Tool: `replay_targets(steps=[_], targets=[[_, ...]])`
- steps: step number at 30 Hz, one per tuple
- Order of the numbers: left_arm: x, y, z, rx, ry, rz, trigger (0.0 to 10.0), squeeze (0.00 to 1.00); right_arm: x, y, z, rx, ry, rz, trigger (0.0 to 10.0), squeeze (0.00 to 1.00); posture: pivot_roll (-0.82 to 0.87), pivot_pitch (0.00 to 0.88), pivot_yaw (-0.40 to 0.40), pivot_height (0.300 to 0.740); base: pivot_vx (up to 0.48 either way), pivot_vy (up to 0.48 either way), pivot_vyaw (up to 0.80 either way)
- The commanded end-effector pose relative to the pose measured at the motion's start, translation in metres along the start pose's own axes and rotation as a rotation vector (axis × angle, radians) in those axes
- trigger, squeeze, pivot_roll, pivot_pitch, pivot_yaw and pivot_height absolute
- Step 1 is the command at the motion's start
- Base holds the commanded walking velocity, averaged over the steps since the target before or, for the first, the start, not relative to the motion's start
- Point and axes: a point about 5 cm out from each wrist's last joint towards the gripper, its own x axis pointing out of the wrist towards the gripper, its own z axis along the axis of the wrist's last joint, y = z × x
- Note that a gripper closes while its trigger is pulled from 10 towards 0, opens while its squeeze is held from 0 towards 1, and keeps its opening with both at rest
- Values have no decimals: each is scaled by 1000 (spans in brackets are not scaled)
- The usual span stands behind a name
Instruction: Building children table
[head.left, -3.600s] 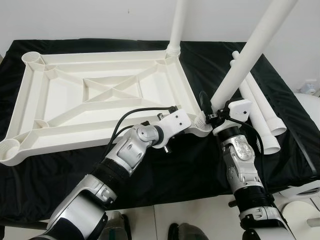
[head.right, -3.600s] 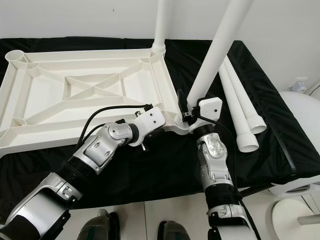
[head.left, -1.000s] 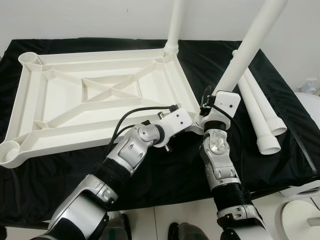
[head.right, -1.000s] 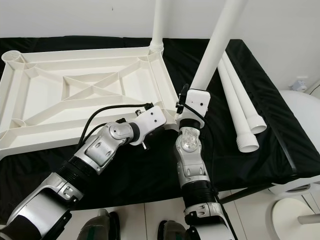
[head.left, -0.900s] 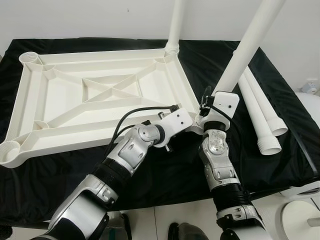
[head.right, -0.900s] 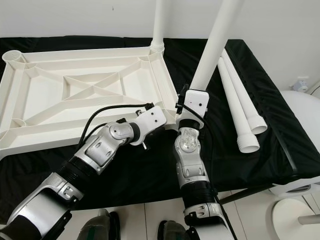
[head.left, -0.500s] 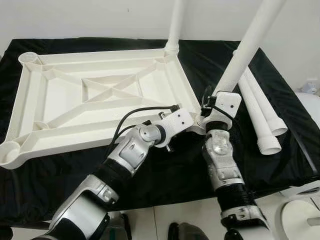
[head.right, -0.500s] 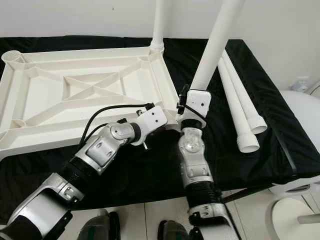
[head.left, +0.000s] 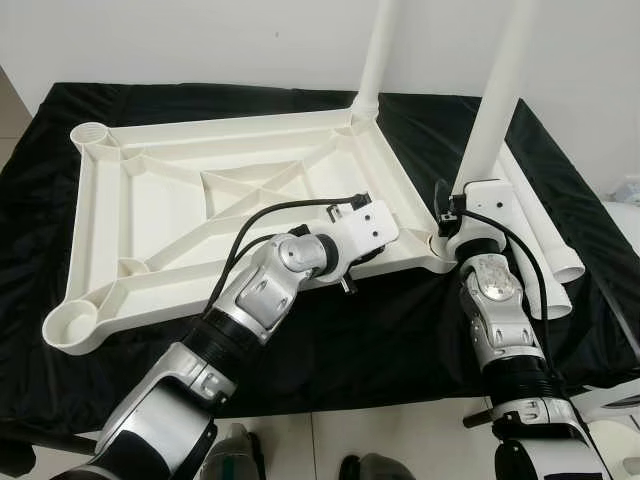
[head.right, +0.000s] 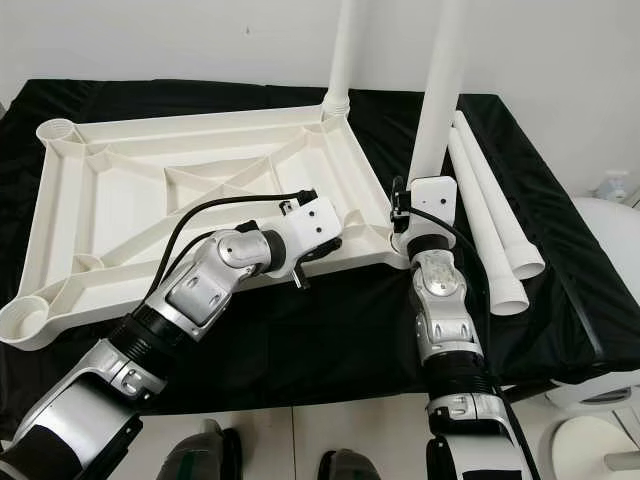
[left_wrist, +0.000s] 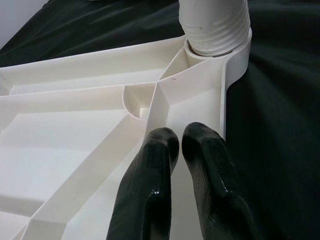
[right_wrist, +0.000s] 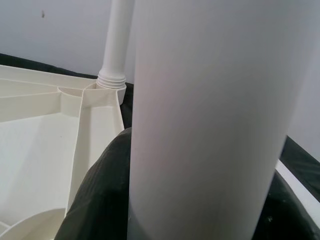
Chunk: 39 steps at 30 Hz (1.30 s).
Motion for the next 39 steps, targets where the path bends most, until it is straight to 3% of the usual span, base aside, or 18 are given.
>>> replay_targets(steps=[1, 16, 21, 22, 30, 31, 32, 33, 39], targets=[[0, -4, -2, 7, 9, -14, 10000, 0, -20, -5, -45, 11, 212, -1, 10000, 0, 24, 68, -18, 740, 0, 0, 0], [-1, -4, -1, 11, 7, -20, 10000, 0, -21, -5, -46, 39, 205, 9, 10000, 0, 20, 75, -15, 740, 0, 0, 0], [-2, -3, -2, -13, 6, -28, 10000, 24, -19, -3, -29, 146, 98, 39, 10000, 0, 22, 82, -16, 740, 0, 0, 0], [-2, -3, -2, -28, 4, -34, 10000, 1000, -18, -3, -26, 153, 83, 41, 10000, 0, 23, 84, -16, 740, 0, 0, 0], [-3, -2, -1, -15, 7, -23, 10000, 1000, -18, -3, -23, 172, 63, 51, 10000, 0, 25, 86, -17, 740, 0, 0, 0], [-3, -1, -1, -18, 6, -24, 10000, 576, -18, -2, -22, 183, 55, 52, 10000, 0, 24, 88, -17, 740, 0, 0, 0], [-3, -1, -1, -18, 6, -24, 10000, 576, -18, -2, -22, 183, 55, 52, 10000, 0, 24, 88, -17, 740, 0, 0, 0], [-3, -1, -1, -24, 1, -27, 10000, 0, -17, -2, -20, 187, 46, 55, 10000, 0, 24, 88, -17, 740, 0, 0, 0], [-10, 9, 12, -95, -82, -29, 10000, 0, -13, -8, -6, 199, -6, 58, 10000, 0, 22, 91, -18, 740, 0, 0, 0]])
